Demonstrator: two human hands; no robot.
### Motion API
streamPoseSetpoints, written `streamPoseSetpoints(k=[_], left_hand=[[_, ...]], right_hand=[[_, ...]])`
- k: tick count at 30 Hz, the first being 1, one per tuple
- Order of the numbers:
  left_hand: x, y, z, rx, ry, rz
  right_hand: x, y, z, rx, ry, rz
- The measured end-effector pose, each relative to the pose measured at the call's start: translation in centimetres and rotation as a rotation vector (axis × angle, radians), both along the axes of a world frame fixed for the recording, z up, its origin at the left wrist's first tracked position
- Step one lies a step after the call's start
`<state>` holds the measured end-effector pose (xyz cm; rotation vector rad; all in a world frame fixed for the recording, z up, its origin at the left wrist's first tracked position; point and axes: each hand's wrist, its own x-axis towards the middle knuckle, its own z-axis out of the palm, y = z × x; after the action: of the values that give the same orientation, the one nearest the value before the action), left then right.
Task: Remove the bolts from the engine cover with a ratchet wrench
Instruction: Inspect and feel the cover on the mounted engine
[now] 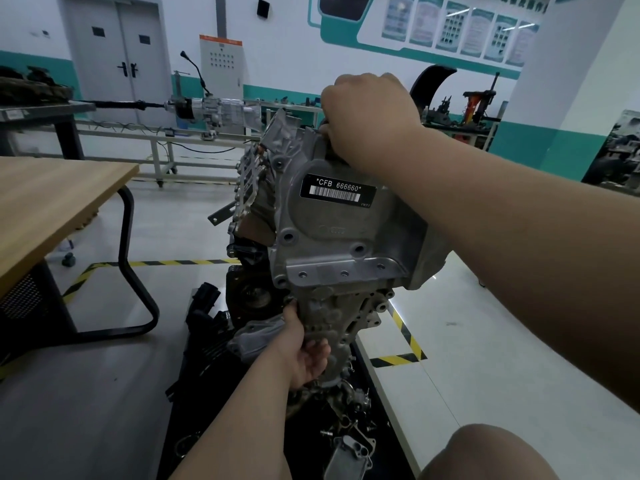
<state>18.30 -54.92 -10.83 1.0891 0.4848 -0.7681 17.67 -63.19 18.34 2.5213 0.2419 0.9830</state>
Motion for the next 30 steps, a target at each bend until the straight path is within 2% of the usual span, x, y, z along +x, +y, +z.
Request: streamPoseSetpoints(k=[2, 10, 15, 21, 30], left_hand=[[0.0, 0.0, 0.0, -0.002, 0.006, 0.004], [0.1, -0.9, -0.3, -0.094, -0.011, 0.111], [-0.6, -1.9, -0.2, -0.233, -0.066, 0.194], [-1.6, -3.9, -1.0, -0.125, -0.138, 0.283], [-1.7, -6.2, -1.4, -0.169, -0.059, 0.533]], right_hand=[[0.4, -0.2, 0.4, 0.03, 0.021, 0.01], [0.7, -0.7, 0.4, -0.092, 0.015, 0.035], [0.9, -0.7, 0.4, 0.01, 0.01, 0.005], [1.1, -0.3, 0.4, 0.119, -0.02, 0.003], [0.6, -0.3, 0.7, 0.056, 0.017, 0.019]])
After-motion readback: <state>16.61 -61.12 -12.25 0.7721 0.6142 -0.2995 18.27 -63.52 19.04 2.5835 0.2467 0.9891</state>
